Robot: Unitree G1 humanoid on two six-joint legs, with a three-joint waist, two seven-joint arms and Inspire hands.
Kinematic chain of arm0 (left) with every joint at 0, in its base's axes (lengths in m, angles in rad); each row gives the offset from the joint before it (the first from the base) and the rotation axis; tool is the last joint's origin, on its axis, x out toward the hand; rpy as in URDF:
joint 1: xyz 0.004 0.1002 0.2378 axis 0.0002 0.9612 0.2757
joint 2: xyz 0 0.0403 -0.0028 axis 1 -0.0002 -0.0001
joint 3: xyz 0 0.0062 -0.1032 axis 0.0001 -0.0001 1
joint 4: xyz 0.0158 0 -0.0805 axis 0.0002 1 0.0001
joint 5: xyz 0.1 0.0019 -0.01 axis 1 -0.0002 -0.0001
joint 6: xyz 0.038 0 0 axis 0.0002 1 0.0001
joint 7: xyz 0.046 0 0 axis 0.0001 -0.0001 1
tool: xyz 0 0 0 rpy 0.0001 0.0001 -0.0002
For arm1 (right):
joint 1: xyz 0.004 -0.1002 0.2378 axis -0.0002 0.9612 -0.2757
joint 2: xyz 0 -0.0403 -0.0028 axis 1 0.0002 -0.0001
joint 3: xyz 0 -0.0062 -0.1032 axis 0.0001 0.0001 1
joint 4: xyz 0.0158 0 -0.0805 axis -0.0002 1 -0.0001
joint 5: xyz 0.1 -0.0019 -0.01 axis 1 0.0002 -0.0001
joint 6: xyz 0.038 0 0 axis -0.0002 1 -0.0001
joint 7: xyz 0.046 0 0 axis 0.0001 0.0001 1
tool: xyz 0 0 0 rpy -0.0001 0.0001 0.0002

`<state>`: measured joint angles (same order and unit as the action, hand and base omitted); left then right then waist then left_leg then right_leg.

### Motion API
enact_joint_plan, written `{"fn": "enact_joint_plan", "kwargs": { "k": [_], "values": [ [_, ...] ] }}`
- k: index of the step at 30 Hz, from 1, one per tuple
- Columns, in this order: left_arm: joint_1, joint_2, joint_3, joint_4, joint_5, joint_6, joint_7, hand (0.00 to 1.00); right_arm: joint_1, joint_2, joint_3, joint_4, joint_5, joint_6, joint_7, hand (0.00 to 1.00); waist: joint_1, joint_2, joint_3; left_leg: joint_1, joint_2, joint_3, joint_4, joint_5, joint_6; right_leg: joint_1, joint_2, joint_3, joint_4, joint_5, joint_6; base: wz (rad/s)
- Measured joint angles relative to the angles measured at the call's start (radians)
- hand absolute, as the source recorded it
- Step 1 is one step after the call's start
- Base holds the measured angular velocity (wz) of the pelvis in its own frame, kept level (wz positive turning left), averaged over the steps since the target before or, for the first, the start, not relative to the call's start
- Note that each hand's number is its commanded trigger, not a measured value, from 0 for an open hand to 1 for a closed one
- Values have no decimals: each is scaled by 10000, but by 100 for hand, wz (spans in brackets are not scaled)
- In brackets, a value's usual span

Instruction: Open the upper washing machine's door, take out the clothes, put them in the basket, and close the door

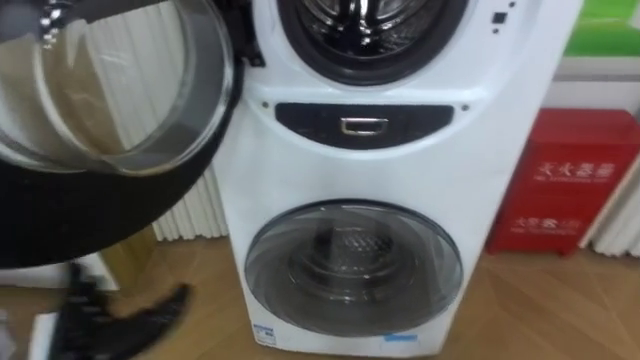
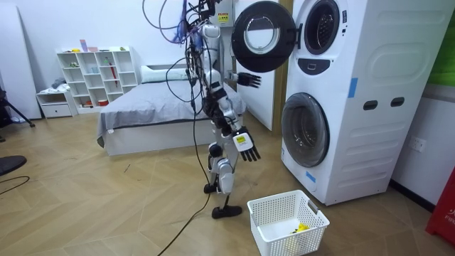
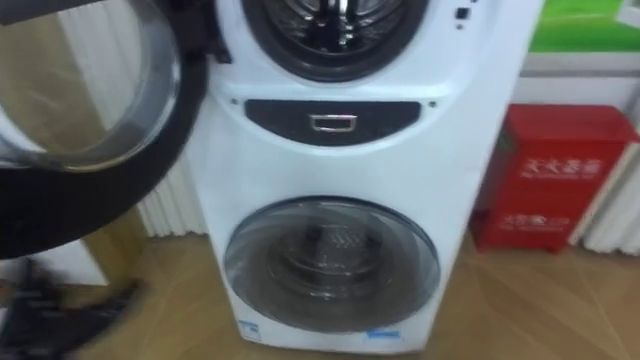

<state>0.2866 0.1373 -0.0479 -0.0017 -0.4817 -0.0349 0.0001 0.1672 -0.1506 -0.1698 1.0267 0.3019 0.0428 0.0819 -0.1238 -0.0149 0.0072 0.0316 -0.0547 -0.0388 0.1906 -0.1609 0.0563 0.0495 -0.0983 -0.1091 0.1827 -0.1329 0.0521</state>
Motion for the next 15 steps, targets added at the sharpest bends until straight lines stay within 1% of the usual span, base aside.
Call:
{"fn": "enact_joint_plan", "kwargs": {
  "k": [1,2,3,4,5,6,7,8,10,12,15],
  "values": [
    [-211,17,-409,46,-99,169,-511,0,-124,20,2,62,-21,0,89,0,-113,2,15,19,60,174,-59,-27,-20,-23,63,185,32,4,-7,-47],
    [-330,35,-548,46,-154,236,-751,0,-141,32,3,61,-21,-11,136,0,-182,-41,33,59,99,268,-99,-47,-38,-59,104,270,32,15,-25,-58],
    [-582,86,-754,46,-180,309,-1205,0,-143,34,2,68,-51,-41,241,0,-266,-105,42,99,181,426,-133,-105,-86,-140,172,287,28,46,-70,-55],
    [-824,146,-803,45,-173,353,-1625,0,-112,34,3,69,-138,-110,297,0,-369,-168,58,167,283,604,-142,-159,-134,-174,252,288,19,70,-108,-54],
    [-916,171,-825,45,-174,359,-1764,0,-81,27,-2,68,-182,-135,293,0,-373,-175,53,199,332,689,-161,-197,-164,-192,292,288,10,79,-123,-50],
    [-1032,236,-821,44,-179,358,-2057,0,-51,24,-2,68,-247,-176,277,0,-357,-168,50,305,439,895,-226,-259,-211,-228,380,279,14,93,-149,-52],
    [-1053,357,-829,54,-165,376,-2313,0,-53,39,1,11,-385,-200,284,0,-359,-131,36,351,532,1075,-250,-309,-257,-268,468,276,15,107,-184,-50],
    [-1050,401,-828,60,-155,399,-2448,0,-62,55,2,-15,-431,-207,287,0,-357,-110,27,362,577,1144,-257,-330,-279,-292,506,257,14,123,-210,-35],
    [-1043,494,-845,78,-123,643,-2808,0,-87,103,5,-29,-451,-229,296,0,-361,-89,26,502,672,1221,-290,-355,-320,-277,591,230,21,116,-240,-15],
    [-1041,556,-906,111,127,794,-3002,0,-96,102,50,-88,-442,-238,276,0,-333,-76,22,575,707,1294,-284,-356,-325,-242,613,194,25,113,-244,-11],
    [-1065,570,-947,129,617,1044,-3205,0,-193,103,440,-172,-460,-267,230,0,-328,-85,35,633,740,1413,-282,-361,-335,-220,636,200,24,107,-253,-9]
  ]
}}
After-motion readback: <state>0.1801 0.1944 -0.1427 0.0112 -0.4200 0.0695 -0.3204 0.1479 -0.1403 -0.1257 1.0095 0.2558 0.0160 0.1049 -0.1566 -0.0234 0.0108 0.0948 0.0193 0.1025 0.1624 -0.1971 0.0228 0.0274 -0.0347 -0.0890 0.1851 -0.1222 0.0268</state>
